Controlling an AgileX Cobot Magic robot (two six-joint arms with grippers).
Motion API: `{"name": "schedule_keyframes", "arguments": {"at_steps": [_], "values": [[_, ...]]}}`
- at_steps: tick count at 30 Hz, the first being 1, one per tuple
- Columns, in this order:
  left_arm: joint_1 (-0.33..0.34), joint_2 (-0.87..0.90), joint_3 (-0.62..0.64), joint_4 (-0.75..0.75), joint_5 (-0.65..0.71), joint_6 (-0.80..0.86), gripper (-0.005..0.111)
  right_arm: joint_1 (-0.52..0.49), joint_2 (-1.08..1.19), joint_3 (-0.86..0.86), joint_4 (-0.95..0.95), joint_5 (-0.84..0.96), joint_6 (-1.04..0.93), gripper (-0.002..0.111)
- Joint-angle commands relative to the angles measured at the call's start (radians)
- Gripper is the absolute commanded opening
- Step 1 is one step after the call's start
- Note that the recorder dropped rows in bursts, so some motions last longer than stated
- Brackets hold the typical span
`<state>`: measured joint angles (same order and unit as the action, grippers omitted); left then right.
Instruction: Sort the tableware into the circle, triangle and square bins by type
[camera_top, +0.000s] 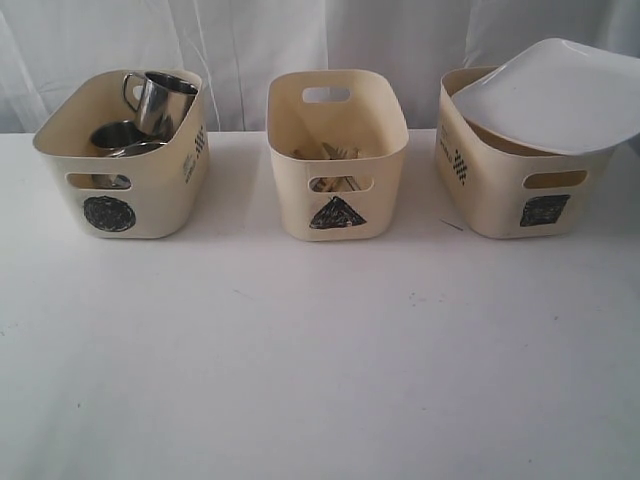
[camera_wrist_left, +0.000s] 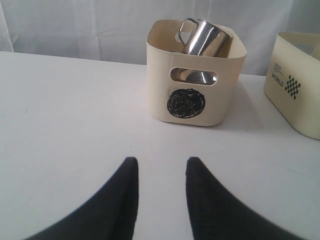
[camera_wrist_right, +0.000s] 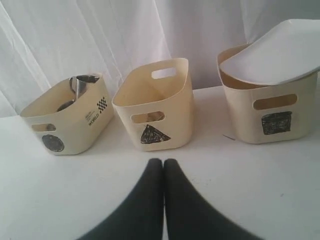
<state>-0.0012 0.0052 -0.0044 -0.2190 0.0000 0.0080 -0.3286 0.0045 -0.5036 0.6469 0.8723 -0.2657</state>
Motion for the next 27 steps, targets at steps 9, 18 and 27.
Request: {"name": "schedule_keyframes", "arguments": {"at_steps": [9,18,27], "values": [[0.000,-0.005,0.004,-0.005,0.000,-0.008,0.038,0.003,-0.004,0.008,-0.029,-0.350,0.007,0.000],[0.000,-0.005,0.004,-0.005,0.000,-0.008,0.038,0.055,-0.004,0.304,-0.515,-0.513,0.359,0.000],[0.000,-0.005,0.004,-0.005,0.000,-0.008,0.038,0.059,-0.004,0.504,-0.611,-0.850,0.285,0.000]]}}
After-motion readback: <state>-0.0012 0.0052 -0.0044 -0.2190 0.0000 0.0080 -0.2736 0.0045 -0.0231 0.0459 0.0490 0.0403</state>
